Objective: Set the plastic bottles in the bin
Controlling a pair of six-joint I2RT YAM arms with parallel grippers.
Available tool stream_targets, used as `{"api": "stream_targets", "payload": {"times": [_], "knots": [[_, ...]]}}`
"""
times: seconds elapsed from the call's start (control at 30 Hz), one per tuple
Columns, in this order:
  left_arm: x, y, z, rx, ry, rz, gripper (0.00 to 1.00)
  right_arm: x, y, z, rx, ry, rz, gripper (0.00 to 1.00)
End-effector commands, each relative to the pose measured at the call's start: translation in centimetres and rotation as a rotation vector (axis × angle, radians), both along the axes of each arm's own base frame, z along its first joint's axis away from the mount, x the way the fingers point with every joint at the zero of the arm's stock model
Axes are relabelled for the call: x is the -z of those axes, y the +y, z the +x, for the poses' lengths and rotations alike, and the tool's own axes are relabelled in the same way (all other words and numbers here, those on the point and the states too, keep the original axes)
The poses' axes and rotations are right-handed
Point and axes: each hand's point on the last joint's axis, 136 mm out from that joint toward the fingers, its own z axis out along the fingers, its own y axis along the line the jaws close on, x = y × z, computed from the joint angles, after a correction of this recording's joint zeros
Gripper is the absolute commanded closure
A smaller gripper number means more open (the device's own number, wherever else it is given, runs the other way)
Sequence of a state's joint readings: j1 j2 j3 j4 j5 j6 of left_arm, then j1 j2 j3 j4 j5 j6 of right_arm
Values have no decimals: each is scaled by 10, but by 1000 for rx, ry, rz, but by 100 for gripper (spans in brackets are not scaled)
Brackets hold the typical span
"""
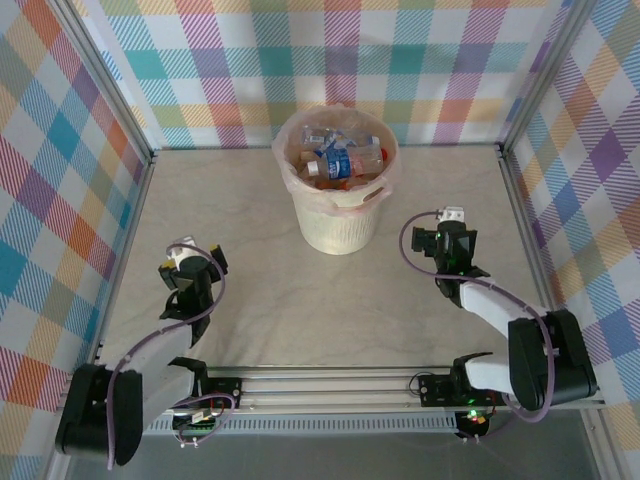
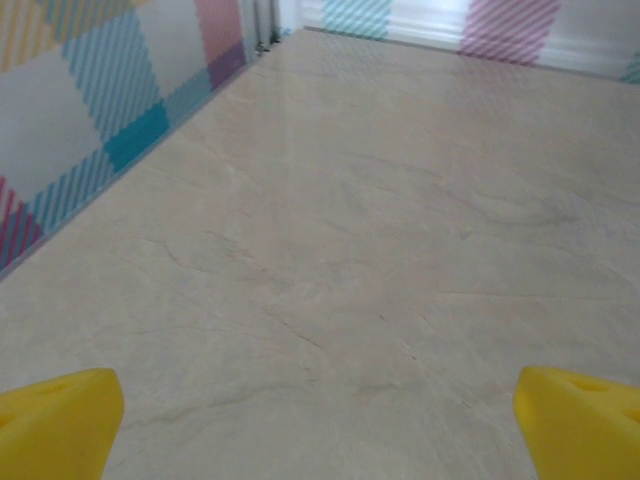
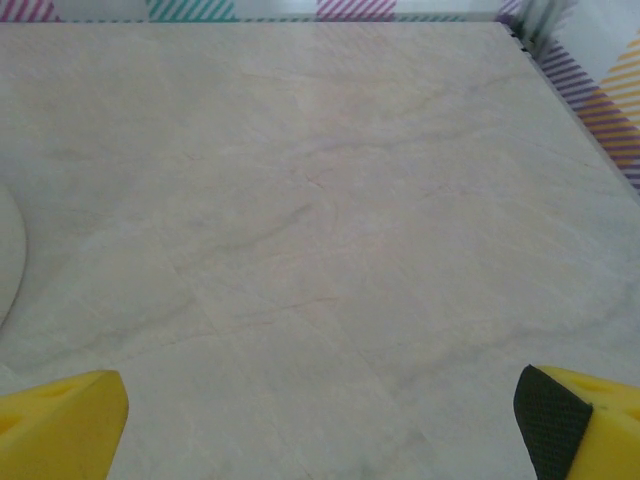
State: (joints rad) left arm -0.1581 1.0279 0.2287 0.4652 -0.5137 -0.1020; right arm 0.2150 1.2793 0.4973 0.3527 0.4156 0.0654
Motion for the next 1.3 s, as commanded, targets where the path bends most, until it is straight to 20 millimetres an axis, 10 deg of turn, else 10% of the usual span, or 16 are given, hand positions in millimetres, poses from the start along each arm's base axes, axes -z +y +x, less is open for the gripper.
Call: {"api": "stream_targets", "payload": {"times": [0.0, 0.4, 1.27], "knots": [[-17, -10, 22, 71, -75, 6, 0, -6, 12, 13, -75, -55, 17, 0], [7, -28, 68, 173, -41, 17, 0, 8, 28, 21, -221, -91, -29, 0], [36, -50, 88, 363, 51, -54, 0, 28, -11, 28, -153, -121, 136, 0]]}}
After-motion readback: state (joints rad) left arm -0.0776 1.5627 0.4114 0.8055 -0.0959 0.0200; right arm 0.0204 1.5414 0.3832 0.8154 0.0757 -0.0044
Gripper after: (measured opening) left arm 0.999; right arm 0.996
